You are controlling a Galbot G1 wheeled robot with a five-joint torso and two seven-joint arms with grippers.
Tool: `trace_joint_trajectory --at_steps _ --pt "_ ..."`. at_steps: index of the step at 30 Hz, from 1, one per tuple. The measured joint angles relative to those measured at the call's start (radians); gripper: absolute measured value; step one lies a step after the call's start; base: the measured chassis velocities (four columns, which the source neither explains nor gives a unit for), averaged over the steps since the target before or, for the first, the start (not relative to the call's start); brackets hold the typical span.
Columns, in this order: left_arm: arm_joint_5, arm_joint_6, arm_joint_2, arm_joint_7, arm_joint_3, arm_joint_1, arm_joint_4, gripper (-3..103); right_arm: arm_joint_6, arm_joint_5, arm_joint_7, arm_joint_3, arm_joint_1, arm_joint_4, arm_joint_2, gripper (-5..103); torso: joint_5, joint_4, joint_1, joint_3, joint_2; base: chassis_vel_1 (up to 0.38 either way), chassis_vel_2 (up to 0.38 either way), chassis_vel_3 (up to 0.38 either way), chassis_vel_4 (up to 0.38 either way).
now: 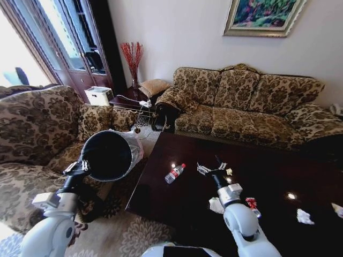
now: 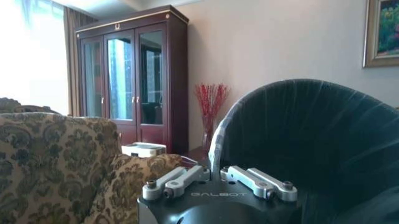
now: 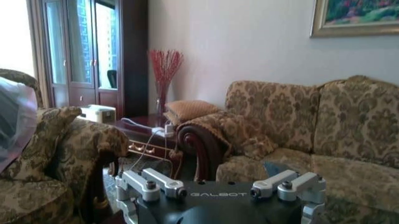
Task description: Move to the front of the table and place the trash on the table into the trash bin.
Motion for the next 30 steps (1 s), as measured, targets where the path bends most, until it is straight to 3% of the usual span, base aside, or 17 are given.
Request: trace_joint_trajectory --at_steps 9,11,13,14,16,17,22,27,30 --pt "0.012 -0.029 -0.030 -0.020 -0.040 0.015 0.014 3 0.029 0.067 0.053 -0.203 0.205 -0.257 0.031 100 -0.0003 0.0002 -0.002 0.000 0.000 -0.006 0.008 0.005 -0.009" --pt "0.013 -0.031 -0.035 -0.027 -0.042 0.017 0.008 3 0.041 0.076 0.096 -0.261 0.269 -0.342 0.058 100 -0.0001 0.0002 -0.002 0.000 0.000 0.000 0.000 0.000 0.000" --pt "0.015 -0.035 -0.040 -0.037 -0.042 0.021 -0.001 3 0.054 0.081 0.197 -0.342 0.362 -0.487 0.118 100 0.0001 0.0005 -0.001 0.000 0.000 0.000 0.000 0.000 0.000" --pt "0.015 -0.035 -0.040 -0.037 -0.042 0.021 -0.001 3 0.054 0.081 0.197 -0.342 0.362 -0.487 0.118 100 0.0001 0.0005 -0.001 0.000 0.000 0.000 0.000 0.000 0.000" --pt "0.020 -0.036 -0.044 -0.045 -0.043 0.024 -0.009 3 0.056 0.079 0.310 -0.398 0.430 -0.642 0.202 100 0.0000 0.0003 0.000 0.000 0.000 0.000 0.000 0.000 0.000" --pt "0.020 -0.036 -0.044 -0.045 -0.043 0.024 -0.009 3 0.056 0.079 0.310 -0.398 0.430 -0.642 0.202 100 0.0000 0.0003 0.000 0.000 0.000 0.000 0.000 0.000 0.000" --pt "0.029 -0.036 -0.048 -0.054 -0.044 0.026 -0.020 3 0.055 0.126 0.466 -0.451 0.498 -0.821 0.314 100 0.0000 0.0004 -0.001 0.000 0.000 0.000 0.000 0.000 0.000" --pt "0.036 -0.035 -0.051 -0.059 -0.044 0.027 -0.021 3 0.042 0.159 0.580 -0.457 0.509 -0.895 0.330 100 -0.0003 0.0002 -0.001 0.000 0.000 0.000 0.000 0.000 0.000" --pt "0.036 -0.035 -0.052 -0.059 -0.045 0.027 -0.021 3 0.026 0.176 0.610 -0.456 0.498 -0.876 0.330 100 0.0003 0.0001 -0.001 0.000 0.000 0.000 0.000 0.000 0.000"
